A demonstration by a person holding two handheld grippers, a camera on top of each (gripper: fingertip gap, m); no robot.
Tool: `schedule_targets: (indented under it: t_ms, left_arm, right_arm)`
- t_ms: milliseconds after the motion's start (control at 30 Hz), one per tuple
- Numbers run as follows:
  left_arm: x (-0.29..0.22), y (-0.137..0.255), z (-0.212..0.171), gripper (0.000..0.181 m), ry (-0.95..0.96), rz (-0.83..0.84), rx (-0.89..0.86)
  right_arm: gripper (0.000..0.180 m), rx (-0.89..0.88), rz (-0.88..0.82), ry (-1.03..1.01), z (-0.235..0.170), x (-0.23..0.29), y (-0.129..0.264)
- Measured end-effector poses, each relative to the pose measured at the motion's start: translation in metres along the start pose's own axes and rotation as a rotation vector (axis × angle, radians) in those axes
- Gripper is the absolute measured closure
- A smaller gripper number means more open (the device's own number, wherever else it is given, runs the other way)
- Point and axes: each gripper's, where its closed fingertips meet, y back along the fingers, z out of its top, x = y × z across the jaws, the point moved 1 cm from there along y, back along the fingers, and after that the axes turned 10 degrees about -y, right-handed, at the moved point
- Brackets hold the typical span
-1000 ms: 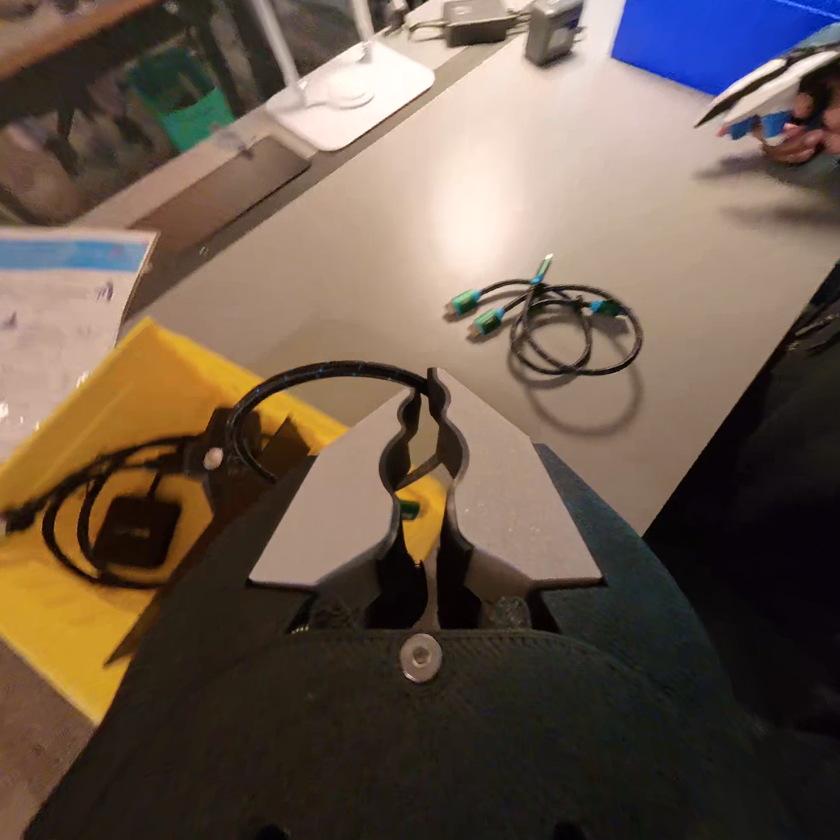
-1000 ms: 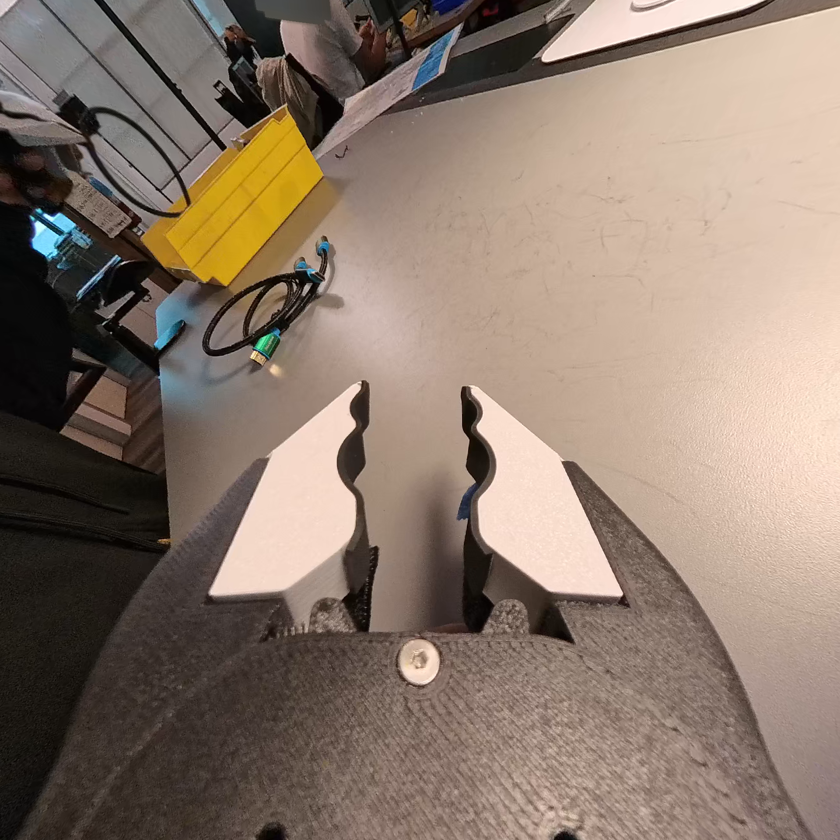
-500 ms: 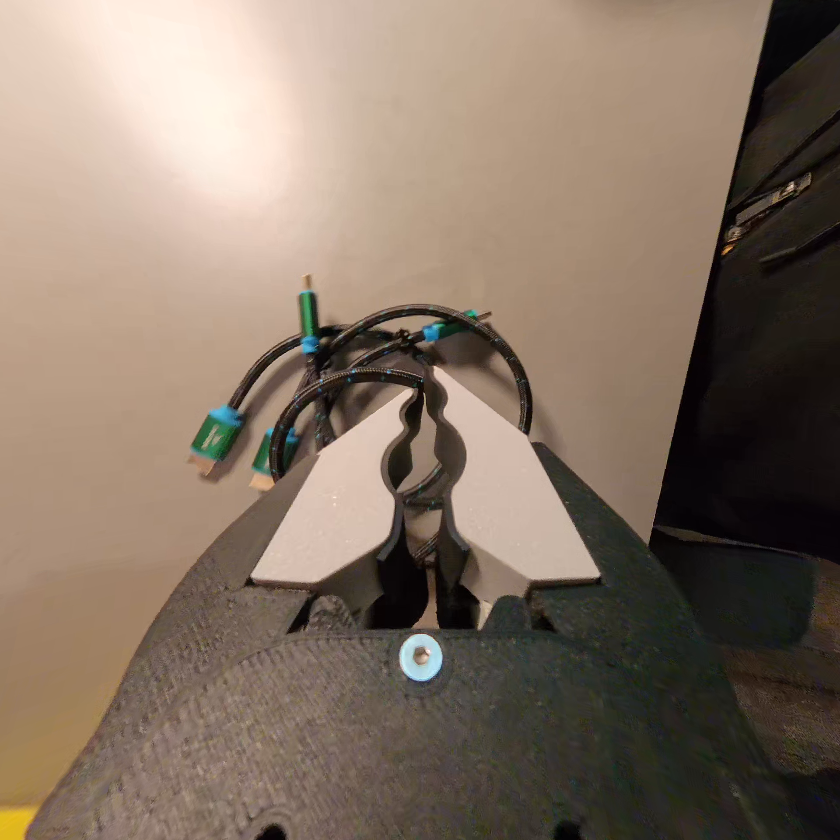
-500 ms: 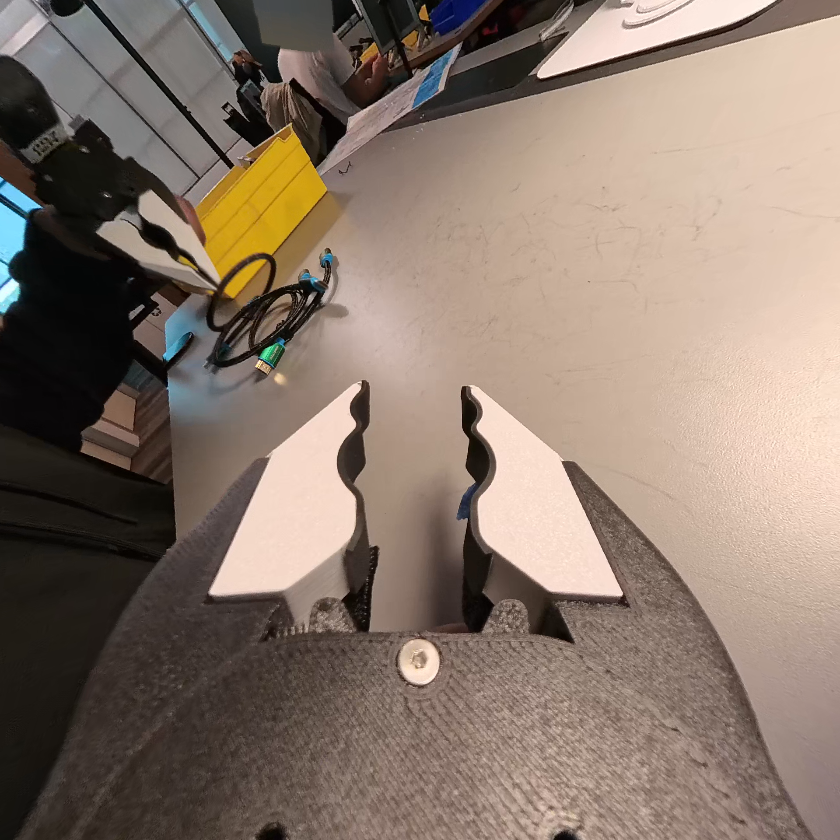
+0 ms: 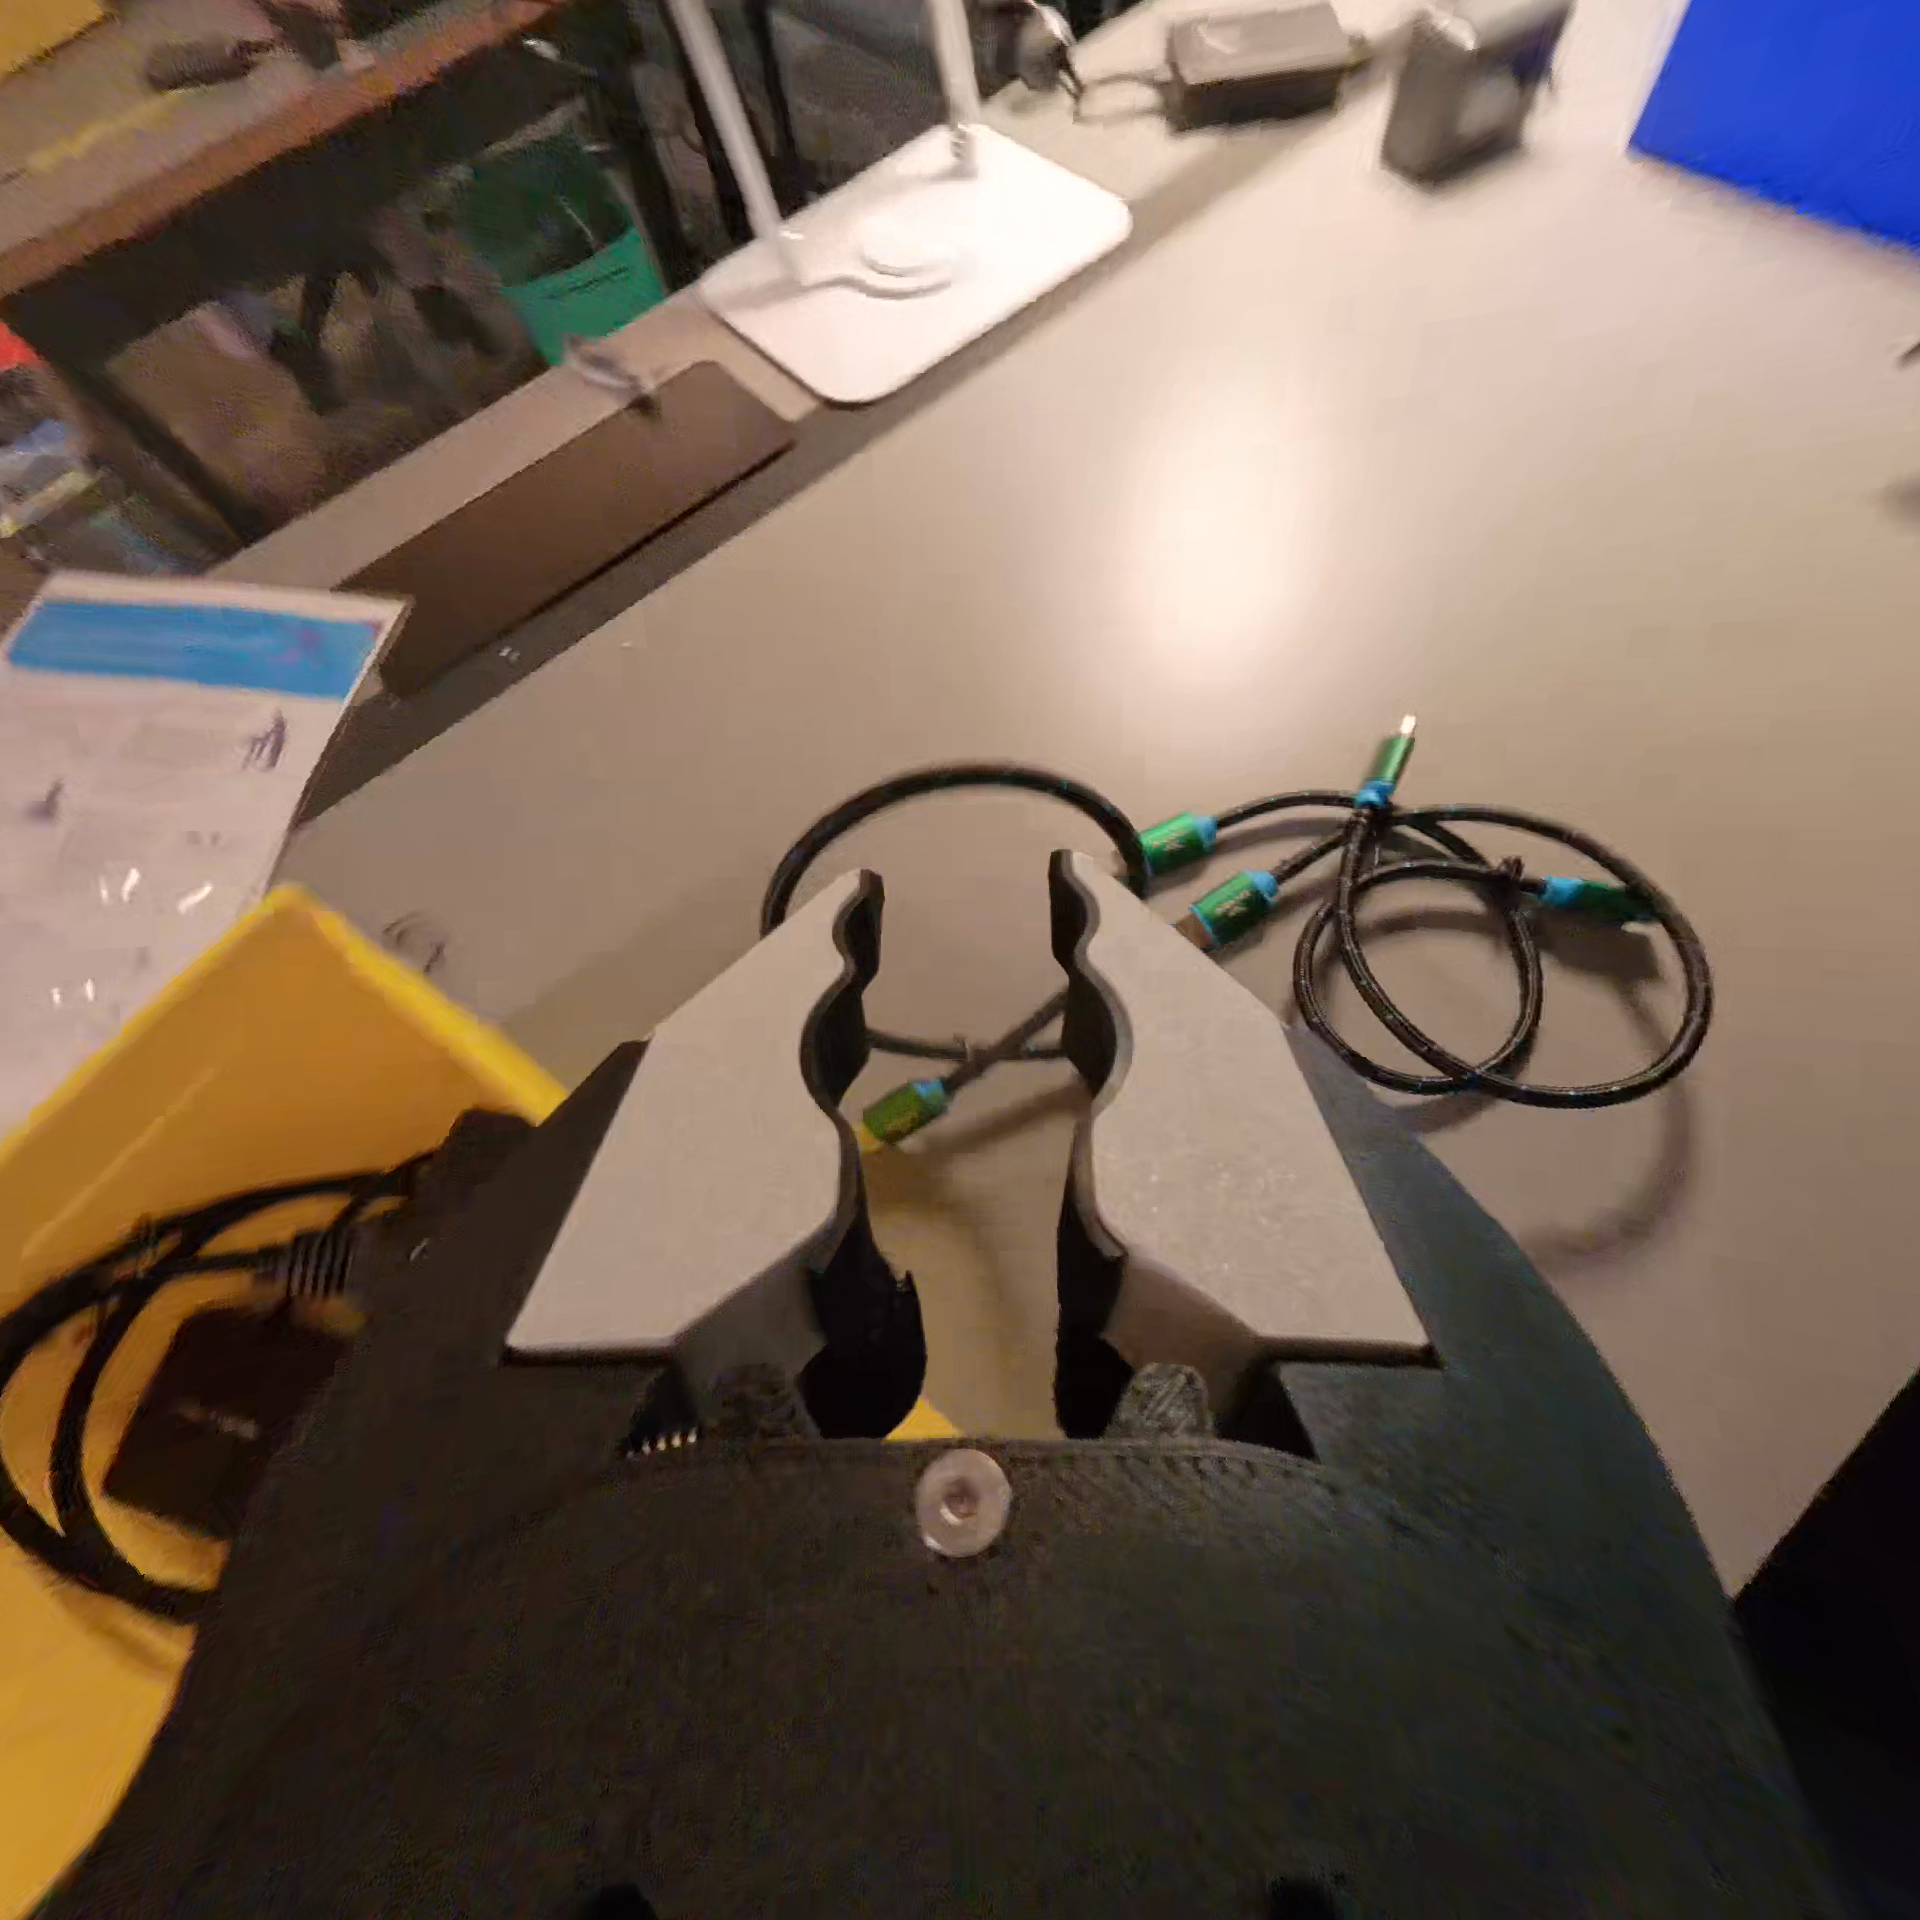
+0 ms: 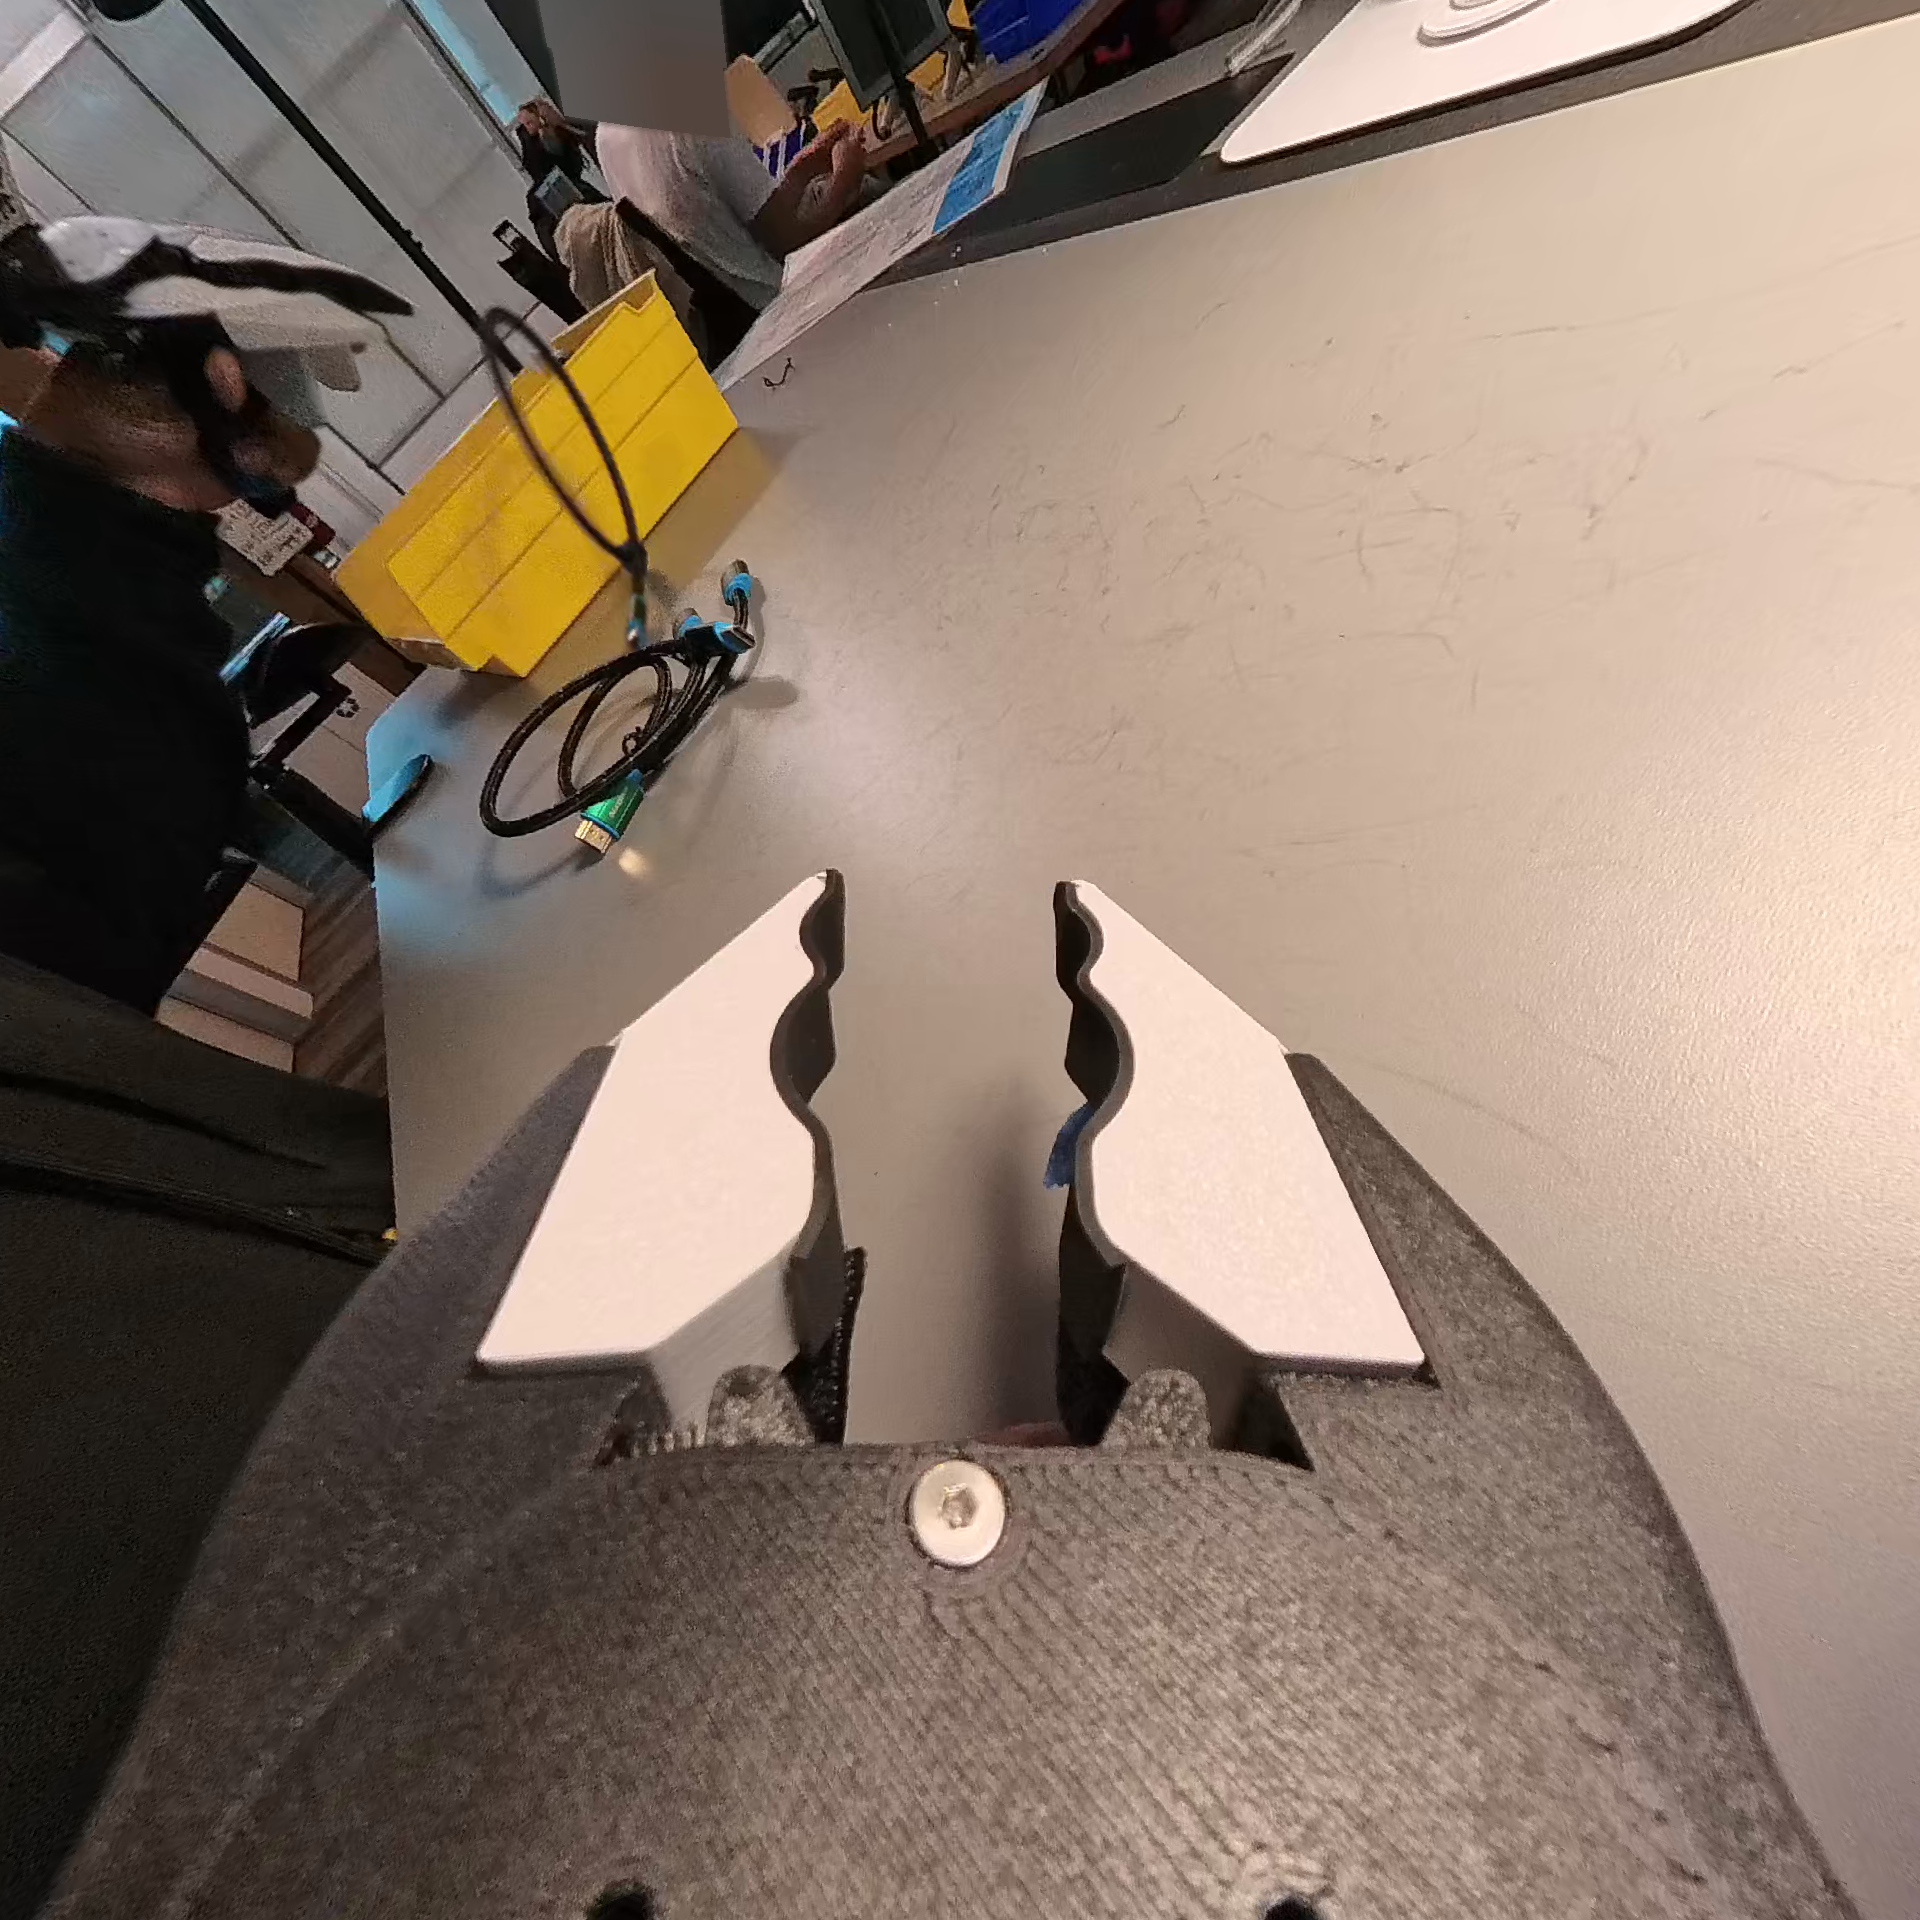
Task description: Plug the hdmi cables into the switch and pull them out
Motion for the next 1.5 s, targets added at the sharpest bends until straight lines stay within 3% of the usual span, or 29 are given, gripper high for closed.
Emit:
schedule_targets:
  t_ms: [133, 233, 533, 633, 700, 833, 1000, 1133, 1300, 1400, 1500]
  left_arm:
    - [0.029, 0.022, -0.017, 0.147, 0.156, -0.044, -0.078]
    - [0.025, 0.003, -0.033, 0.146, 0.146, -0.056, 0.003]
    - [0.008, -0.114, -0.068, 0.141, -0.177, -0.101, 0.488]
    - [0.023, -0.130, -0.104, 0.140, -0.246, -0.073, 0.762]
    - [0.025, -0.132, -0.115, 0.147, -0.272, -0.076, 0.847]
    - [0.019, -0.138, -0.113, 0.172, -0.274, -0.100, 0.836]
    - [0.001, -0.126, -0.100, 0.174, -0.253, -0.195, 0.759]
    - [-0.038, -0.094, -0.057, 0.174, -0.241, -0.357, 0.521]
    - [-0.116, -0.045, -0.008, 0.174, -0.373, -0.635, 0.241]
    - [-0.161, -0.046, -0.005, 0.173, -0.412, -0.741, 0.226]
    - [-0.176, -0.062, -0.018, 0.171, -0.398, -0.724, 0.288]
  right_arm:
    - [0.138, -0.004, -0.009, -0.006, 0.001, -0.002, 0.000]
    - [0.138, -0.005, -0.020, -0.013, 0.001, -0.003, -0.001]
    - [0.138, -0.011, -0.030, -0.020, 0.002, -0.005, -0.001]
    - [0.138, -0.035, -0.024, -0.025, 0.005, -0.005, 0.002]
    - [0.138, -0.050, -0.017, -0.029, 0.007, -0.005, 0.004]
    - [0.138, -0.039, -0.013, -0.028, 0.005, -0.004, 0.002]
    - [0.138, -0.028, -0.001, -0.024, 0.004, -0.003, 0.002]
    - [0.138, -0.028, 0.001, -0.023, 0.004, -0.002, 0.002]
    - [0.138, -0.015, 0.002, -0.024, 0.003, -0.002, 0.000]
    - [0.138, -0.014, 0.002, -0.025, 0.003, -0.002, 0.000]
    - [0.138, -0.022, 0.004, -0.027, 0.004, -0.002, 0.001]
